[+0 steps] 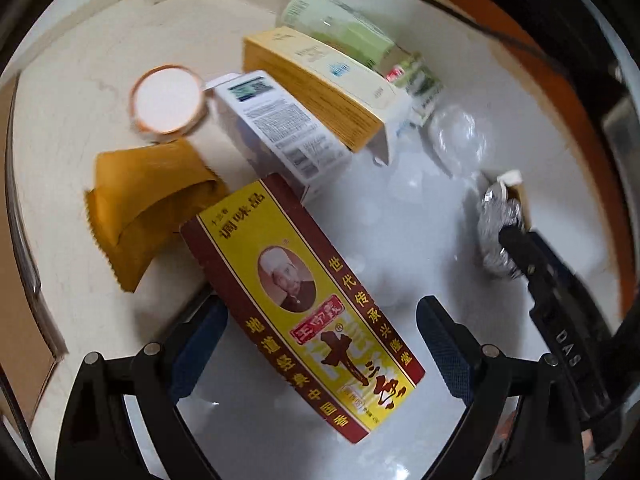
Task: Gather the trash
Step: 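Grasp the yellow spice box with the left gripper while the right grasps the foil ball, then carry the yellow box and foil ball down toward the bin, then open both grippers over the bin to drop box and foil ball, then raise both tools out of the cabinet back up to the counter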
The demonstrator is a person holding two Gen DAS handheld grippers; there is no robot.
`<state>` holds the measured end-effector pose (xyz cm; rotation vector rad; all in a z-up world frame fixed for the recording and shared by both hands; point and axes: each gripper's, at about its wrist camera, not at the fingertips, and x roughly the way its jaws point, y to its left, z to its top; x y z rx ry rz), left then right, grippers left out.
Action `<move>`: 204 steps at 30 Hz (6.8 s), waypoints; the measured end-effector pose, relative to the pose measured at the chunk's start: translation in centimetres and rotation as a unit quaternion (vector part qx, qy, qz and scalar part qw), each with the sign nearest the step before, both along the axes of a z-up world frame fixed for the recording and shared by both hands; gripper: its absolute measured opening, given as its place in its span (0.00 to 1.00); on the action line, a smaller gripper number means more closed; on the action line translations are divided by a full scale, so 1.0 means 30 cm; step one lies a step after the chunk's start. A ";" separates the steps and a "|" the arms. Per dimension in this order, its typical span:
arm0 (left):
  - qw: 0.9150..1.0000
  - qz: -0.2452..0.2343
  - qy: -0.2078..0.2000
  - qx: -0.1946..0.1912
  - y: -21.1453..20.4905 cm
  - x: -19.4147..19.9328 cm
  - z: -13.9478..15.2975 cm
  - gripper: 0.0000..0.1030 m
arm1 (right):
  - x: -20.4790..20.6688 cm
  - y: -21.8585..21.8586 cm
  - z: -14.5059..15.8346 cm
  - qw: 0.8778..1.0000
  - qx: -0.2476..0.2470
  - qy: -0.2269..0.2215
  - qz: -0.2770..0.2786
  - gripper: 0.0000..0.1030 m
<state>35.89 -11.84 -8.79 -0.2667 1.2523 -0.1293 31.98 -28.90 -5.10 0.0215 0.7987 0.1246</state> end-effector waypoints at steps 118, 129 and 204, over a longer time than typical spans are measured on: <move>1.000 -0.017 0.021 -0.005 0.573 -0.882 -0.956 0.58 | -0.734 0.668 -1.109 0.960 -0.036 0.225 0.163 0.62; 0.998 -0.044 0.040 -0.010 0.566 -0.853 -0.969 0.78 | -0.739 0.688 -1.126 0.952 -0.024 0.243 0.187 0.63; 0.943 -0.089 -0.309 0.088 0.492 -0.926 0.390 0.99 | -0.773 0.419 0.193 0.982 -0.017 -0.126 0.139 0.84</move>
